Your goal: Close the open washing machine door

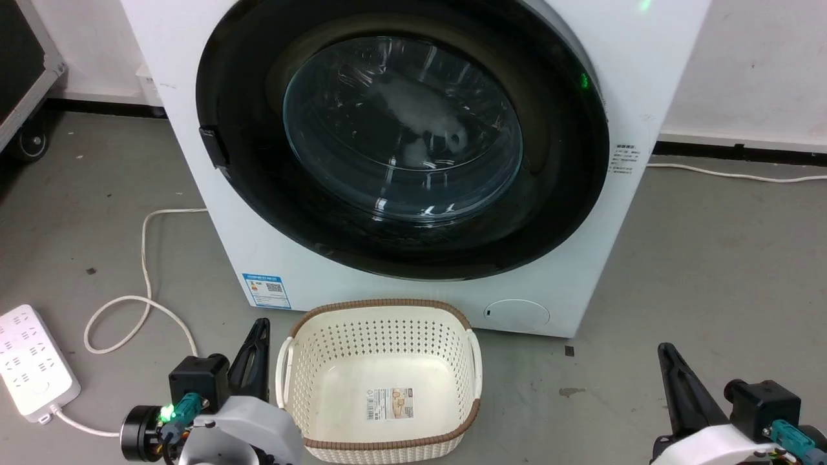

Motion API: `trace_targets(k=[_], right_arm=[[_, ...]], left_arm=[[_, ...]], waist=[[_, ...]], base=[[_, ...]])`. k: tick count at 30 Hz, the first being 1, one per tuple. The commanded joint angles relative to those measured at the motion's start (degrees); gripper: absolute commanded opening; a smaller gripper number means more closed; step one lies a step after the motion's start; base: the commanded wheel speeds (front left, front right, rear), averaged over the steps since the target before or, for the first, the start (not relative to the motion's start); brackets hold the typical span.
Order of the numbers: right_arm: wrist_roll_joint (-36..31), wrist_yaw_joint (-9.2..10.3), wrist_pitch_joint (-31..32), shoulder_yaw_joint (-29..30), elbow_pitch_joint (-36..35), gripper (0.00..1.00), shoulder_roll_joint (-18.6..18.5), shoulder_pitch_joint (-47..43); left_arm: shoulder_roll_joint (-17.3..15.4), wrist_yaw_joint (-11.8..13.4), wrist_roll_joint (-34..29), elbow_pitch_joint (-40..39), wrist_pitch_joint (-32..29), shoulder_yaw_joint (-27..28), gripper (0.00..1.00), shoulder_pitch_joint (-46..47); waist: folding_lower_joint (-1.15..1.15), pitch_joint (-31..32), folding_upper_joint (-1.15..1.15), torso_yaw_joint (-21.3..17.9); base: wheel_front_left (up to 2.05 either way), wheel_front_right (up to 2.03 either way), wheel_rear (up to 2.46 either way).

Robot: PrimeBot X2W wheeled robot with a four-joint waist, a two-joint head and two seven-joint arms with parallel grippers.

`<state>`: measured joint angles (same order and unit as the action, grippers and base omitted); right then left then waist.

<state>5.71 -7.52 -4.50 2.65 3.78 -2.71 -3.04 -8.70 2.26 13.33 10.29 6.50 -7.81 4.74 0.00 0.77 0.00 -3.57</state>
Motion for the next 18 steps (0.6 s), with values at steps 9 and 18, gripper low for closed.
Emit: trace_targets(k=[9,18], right_arm=[[-0.92,0.01,0.73,-0.36,-0.77,0.00,-0.07,0.94],[-1.50,0.02,1.19,-0.64,-1.14,0.00,-0.08,1.19]], left_arm=[[0.81,-0.54,-1.91,-1.42,-0.83,1.10,0.00,-1.13],[1.42,-0.75,-3.31,-2.50,-1.52,1.92,0.00,-1.57]], waist=[[0.00,-0.09,0.00,0.38],[0.00,-0.17,0.00,0.77]], base=[[0.00,0.00,0.00],[0.00,0.00,0.00]])
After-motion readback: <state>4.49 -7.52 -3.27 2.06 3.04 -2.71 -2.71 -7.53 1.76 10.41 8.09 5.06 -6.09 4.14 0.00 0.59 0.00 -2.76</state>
